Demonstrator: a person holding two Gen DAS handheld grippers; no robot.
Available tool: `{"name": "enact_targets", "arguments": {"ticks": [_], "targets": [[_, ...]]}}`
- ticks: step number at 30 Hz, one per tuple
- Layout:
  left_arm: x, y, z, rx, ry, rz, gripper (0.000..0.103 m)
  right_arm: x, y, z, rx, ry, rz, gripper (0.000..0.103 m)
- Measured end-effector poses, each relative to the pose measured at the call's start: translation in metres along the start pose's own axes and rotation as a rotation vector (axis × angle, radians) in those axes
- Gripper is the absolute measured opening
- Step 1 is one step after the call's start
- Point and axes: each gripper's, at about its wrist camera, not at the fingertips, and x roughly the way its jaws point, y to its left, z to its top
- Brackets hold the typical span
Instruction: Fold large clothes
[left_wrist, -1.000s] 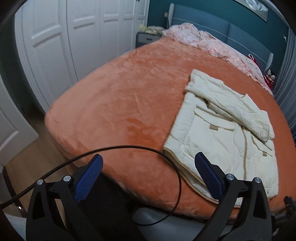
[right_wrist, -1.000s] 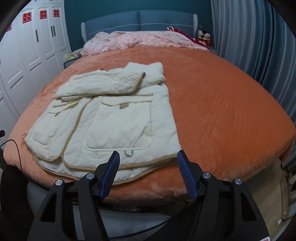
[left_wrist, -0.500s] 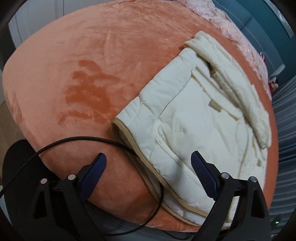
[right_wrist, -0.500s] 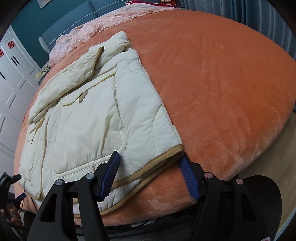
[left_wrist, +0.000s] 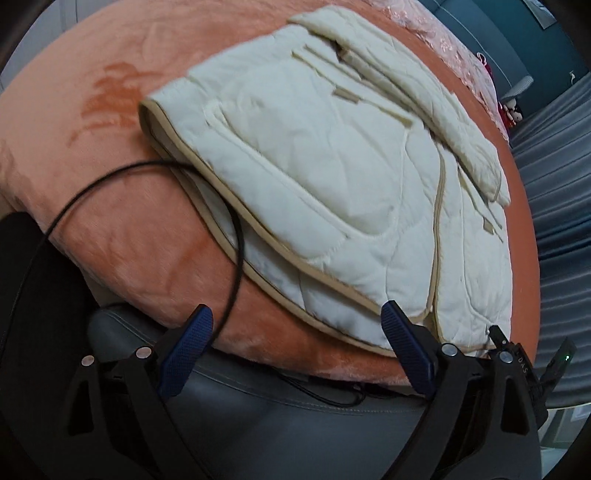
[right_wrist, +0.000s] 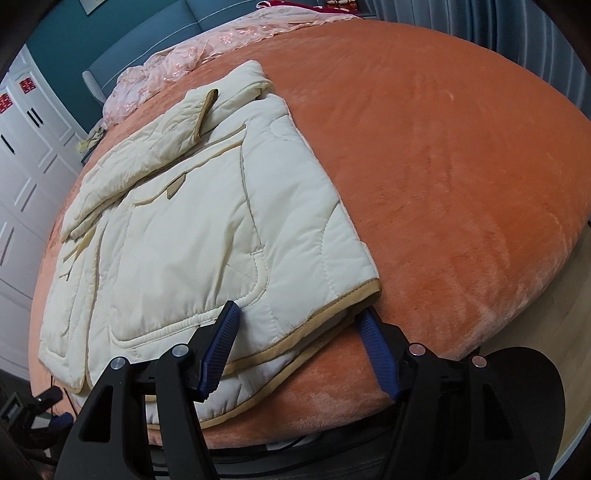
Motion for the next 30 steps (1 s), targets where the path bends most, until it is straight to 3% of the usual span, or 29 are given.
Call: {"name": "enact_targets", "arguments": {"ticks": [3,7,11,17,26,27,28,29,30], "targets": [[0.019,-0.007,-0.011,-0.007,0.041,-0.002,0.091,-0.001,0.0,0.001,-0.002,-0.002,0.003,0.062],[0.021,-0.011,-0.005,-0.01,-0.019,0.016,0.093,-0.001,0.0,0.002,-0.005,-0.005,0.006,0.06],[0.017,-0.005,0.019,-0.078,-0.068,0.003,0.093,-0.002,0.0,0.004,-0.005,-0.012,0.007,0.053],[0.007,0.008,0.06,-0.05,-0.175,0.094,0.077,-0.004,-0.001,0.009,-0.003,-0.021,0.015,0.019],[-0.008,0.051,0.11,-0.057,-0.25,0.169,0.058,-0.01,0.004,0.012,-0.03,-0.045,0.02,0.009],[-0.014,0.053,0.113,-0.055,-0.268,0.195,0.04,-0.013,0.004,0.012,-0.027,-0.054,0.024,0.008],[-0.022,0.058,0.115,-0.052,-0.28,0.196,0.028,-0.016,0.004,0.012,-0.027,-0.065,0.028,0.008],[-0.028,0.062,0.117,-0.051,-0.276,0.159,0.016,-0.02,0.005,0.012,-0.032,-0.077,0.031,0.007],[-0.031,0.062,0.118,-0.037,-0.269,0.133,0.01,-0.023,0.006,0.012,-0.041,-0.085,0.033,0.007]]}}
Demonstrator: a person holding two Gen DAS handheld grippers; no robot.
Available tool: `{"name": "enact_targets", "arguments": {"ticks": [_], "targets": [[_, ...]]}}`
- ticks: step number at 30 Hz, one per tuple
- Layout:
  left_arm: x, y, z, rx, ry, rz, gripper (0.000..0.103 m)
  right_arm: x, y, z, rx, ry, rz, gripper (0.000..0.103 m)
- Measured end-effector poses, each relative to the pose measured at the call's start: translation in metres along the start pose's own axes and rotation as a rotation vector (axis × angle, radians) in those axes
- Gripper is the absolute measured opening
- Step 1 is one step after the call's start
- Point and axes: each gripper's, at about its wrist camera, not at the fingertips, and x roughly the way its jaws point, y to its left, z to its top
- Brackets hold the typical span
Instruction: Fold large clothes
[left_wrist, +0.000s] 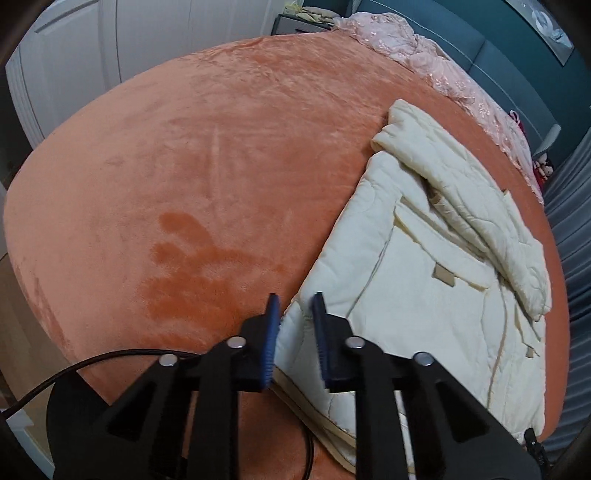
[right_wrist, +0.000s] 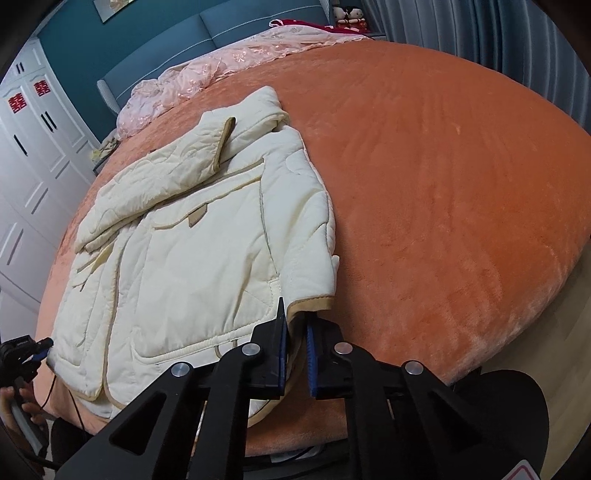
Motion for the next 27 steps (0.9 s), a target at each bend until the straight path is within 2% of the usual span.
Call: {"name": "enact_targets", "arguments": {"ticks": [1,2,5,10,12,15,16,17,18,20,24,27], "targets": [[-0.003,-0.002,0.001,0.03,0.001,-0.005,0.008,-0.003,0.002,0.0,-0.011,-0.006,-0.001,0.007],[-0.008,-0.006,0.001,0.066,-0.006,0.002,0.0,-0.007,0.003,0.001,-0.015,-0.01,0.002,0.007],[-0.025,-0.011,-0.001,0.114,-0.037,-0.001,0.0,-0.02,0.005,0.005,-0.023,-0.033,0.02,0.006],[-0.049,-0.01,-0.006,0.141,-0.052,-0.033,0.0,-0.042,0.013,0.008,-0.093,-0.057,0.029,0.006],[-0.046,-0.009,-0.005,0.147,-0.028,-0.031,0.0,-0.042,0.013,0.009,-0.101,-0.053,0.028,0.006],[-0.026,-0.004,0.003,0.135,0.049,-0.032,0.001,-0.036,0.01,0.01,-0.082,-0.038,0.033,0.006],[-0.018,-0.003,0.006,0.135,0.075,-0.027,0.006,-0.035,0.009,0.009,-0.077,-0.034,0.033,0.006],[-0.01,-0.002,0.009,0.138,0.095,-0.009,0.02,-0.034,0.01,0.009,-0.075,-0.032,0.032,0.006],[-0.005,-0.001,0.013,0.146,0.101,0.008,0.041,-0.033,0.01,0.009,-0.073,-0.031,0.031,0.006],[0.003,-0.002,0.018,0.181,0.094,0.024,0.055,-0.033,0.009,0.008,-0.072,-0.029,0.03,0.006],[0.023,-0.01,0.025,0.286,0.136,0.001,0.062,-0.03,0.01,0.007,-0.079,-0.025,0.026,0.006],[0.045,-0.011,0.026,0.309,0.218,-0.027,0.059,-0.029,0.01,0.006,-0.074,-0.022,0.023,0.006]]}}
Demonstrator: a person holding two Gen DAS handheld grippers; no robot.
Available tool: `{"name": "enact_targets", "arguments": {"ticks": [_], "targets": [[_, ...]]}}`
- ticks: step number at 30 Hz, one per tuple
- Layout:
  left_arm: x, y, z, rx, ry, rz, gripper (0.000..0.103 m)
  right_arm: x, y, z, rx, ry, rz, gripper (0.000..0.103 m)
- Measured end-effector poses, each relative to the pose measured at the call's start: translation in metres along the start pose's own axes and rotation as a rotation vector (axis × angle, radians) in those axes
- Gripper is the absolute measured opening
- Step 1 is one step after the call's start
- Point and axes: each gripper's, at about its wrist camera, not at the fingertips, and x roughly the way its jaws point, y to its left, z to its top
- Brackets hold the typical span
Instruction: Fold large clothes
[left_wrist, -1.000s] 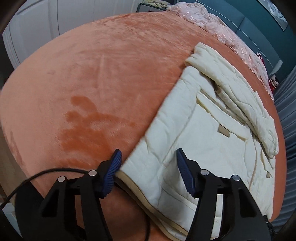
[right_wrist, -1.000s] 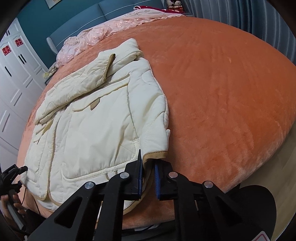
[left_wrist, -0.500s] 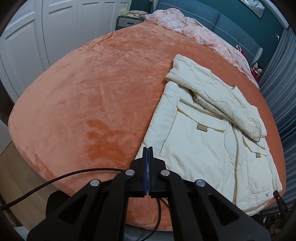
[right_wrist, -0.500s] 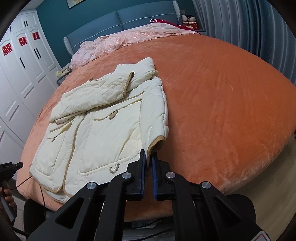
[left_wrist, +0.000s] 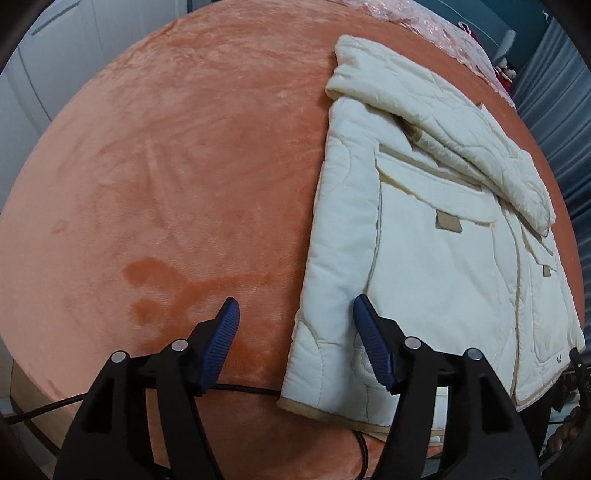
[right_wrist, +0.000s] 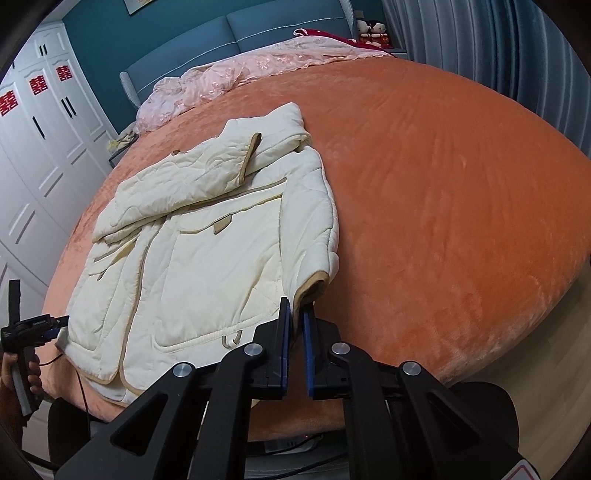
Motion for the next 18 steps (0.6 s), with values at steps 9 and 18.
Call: {"name": "enact_targets", "arguments": {"ticks": [9,18], "targets": [[-0.052,-0.015,-0.009,0.015,-0.097,-0.177,0.007,-0.029,0.007,0.002,-0.032,-0.071,0.04,0.005],[-0.202,-0.042,-0.076,0.149,-0.263,-0.305,0.006,-0.149,0.032,-0.006,-0.377,-0.091,0.144,0.004]]}}
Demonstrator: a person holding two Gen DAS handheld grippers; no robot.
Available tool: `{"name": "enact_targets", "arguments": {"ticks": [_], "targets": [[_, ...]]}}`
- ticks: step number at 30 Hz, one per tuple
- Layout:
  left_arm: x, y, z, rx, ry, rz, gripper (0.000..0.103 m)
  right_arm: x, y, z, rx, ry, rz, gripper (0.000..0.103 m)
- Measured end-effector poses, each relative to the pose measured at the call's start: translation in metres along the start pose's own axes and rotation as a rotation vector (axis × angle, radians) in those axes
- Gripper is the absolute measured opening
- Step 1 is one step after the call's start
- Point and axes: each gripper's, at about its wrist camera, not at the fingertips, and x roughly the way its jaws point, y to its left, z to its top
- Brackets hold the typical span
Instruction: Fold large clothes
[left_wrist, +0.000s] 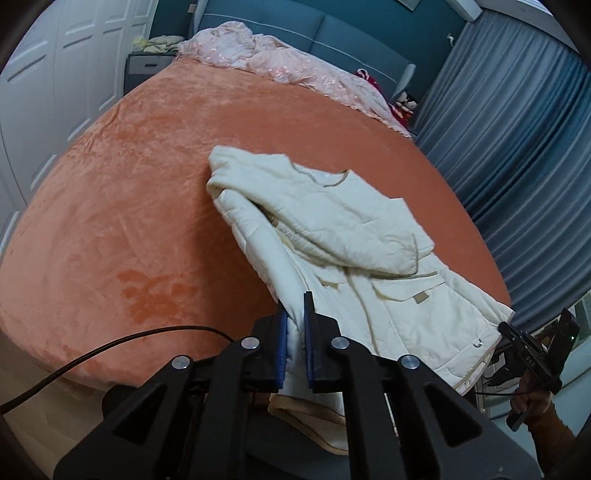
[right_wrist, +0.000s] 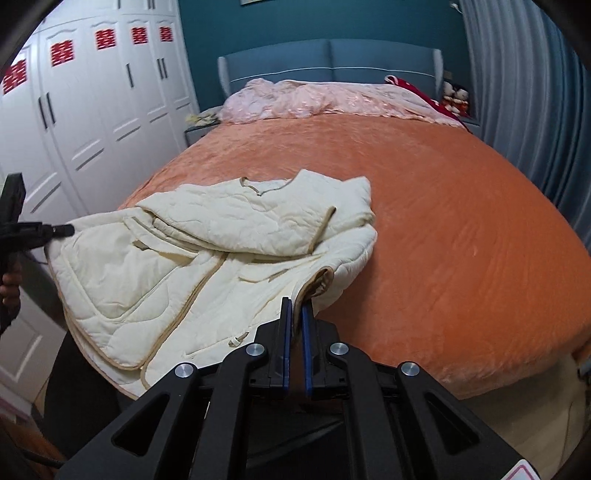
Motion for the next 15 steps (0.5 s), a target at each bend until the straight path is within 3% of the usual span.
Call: {"name": "enact_targets", "arguments": {"ticks": [4,7,11,15], "targets": [[-0.074,-0.024,0.004,0.021,-0.104,-0.022,0.007,-0.066,0.006,0.027,0.003,-0.099,0.044,0.004],[-0.099,-0.034,0.021,0.023,-0.193,-0.005,0.007,-0.082,-0.001,0.056,0.069,-0.213,0.052,0.004],[-0.063,-0.02,0.061,-0.02,-0.21,0.07,0.007,-0.034,-0.023,0.08,0.166,-0.263,0.021,0.004],[0.015,0.014,0.09,-0.095,-0.109,0.218,0.008,0.052,-0.052,0.1,0.326,-0.194,-0.026,0.004]]}}
